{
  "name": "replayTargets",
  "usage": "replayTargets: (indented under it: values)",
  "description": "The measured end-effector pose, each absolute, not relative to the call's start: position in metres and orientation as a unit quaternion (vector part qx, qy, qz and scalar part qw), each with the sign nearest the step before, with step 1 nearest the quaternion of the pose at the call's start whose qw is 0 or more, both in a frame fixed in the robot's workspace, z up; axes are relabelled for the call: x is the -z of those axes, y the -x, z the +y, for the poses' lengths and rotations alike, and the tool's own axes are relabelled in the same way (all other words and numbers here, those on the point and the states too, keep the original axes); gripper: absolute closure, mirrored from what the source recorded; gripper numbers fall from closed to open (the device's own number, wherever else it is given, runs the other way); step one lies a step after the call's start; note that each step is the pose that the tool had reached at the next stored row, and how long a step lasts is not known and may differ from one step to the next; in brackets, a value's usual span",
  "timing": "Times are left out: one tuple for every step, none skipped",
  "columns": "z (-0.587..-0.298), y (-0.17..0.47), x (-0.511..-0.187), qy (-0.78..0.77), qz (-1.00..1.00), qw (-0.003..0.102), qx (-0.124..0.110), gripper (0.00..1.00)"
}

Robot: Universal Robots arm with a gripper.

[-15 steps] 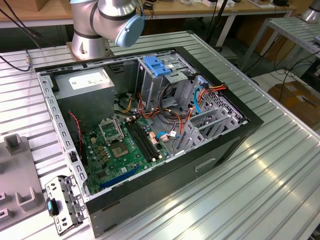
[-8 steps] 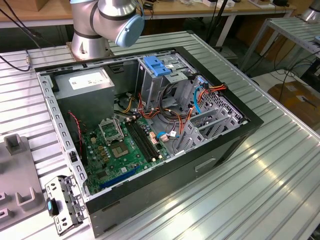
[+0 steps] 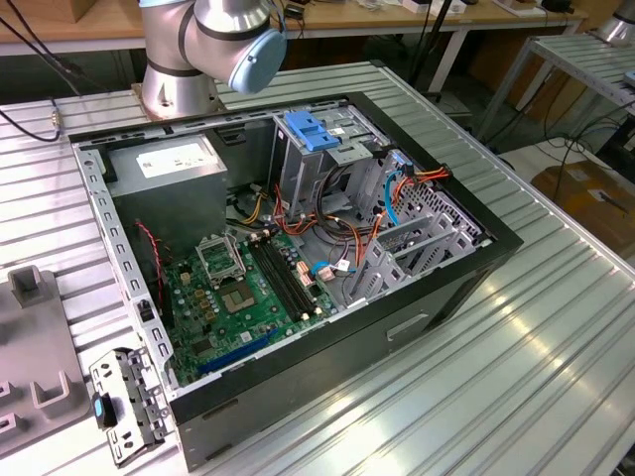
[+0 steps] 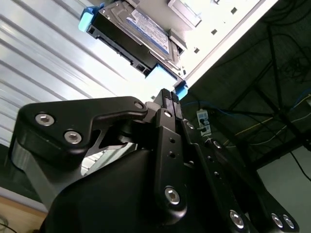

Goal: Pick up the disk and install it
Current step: 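Pick up the disk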

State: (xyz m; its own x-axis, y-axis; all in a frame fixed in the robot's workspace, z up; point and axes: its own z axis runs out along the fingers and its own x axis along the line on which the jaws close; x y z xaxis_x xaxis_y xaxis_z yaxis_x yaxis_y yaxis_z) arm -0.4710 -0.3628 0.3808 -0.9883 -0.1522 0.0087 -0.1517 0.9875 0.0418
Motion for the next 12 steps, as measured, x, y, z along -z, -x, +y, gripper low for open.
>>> replayTargets:
  values:
    - [-0.3628,0.4710,-0.3807,-0.079,-0.997,0.006,0.021,0.86]
    - [-0.3628,0.4710,-0.3807,-0.083,-0.996,0.006,0.020,0.86]
    - [-0.3628,0.4710,-0.3807,-0.086,-0.996,0.006,0.020,0.86]
    - [-0.3628,0.4710,-0.3807,-0.089,-0.996,0.006,0.020,0.86]
    - [-0.3628,0.4710,-0.3808,-0.093,-0.995,0.006,0.020,0.86]
    - [-0.3628,0.4710,-0.3807,-0.095,-0.995,0.006,0.020,0.86]
    - [-0.3628,0.4710,-0.3807,-0.098,-0.995,0.006,0.020,0.86]
    - [-0.3628,0.4710,-0.3807,-0.101,-0.995,0.006,0.020,0.86]
    - [-0.3628,0.4710,-0.3808,-0.105,-0.994,0.007,0.020,0.86]
    - [-0.3628,0.4710,-0.3807,-0.108,-0.994,0.007,0.020,0.86]
    - [-0.3628,0.4710,-0.3808,-0.112,-0.994,0.007,0.020,0.86]
    - [-0.3628,0.4710,-0.3807,-0.115,-0.993,0.007,0.020,0.86]
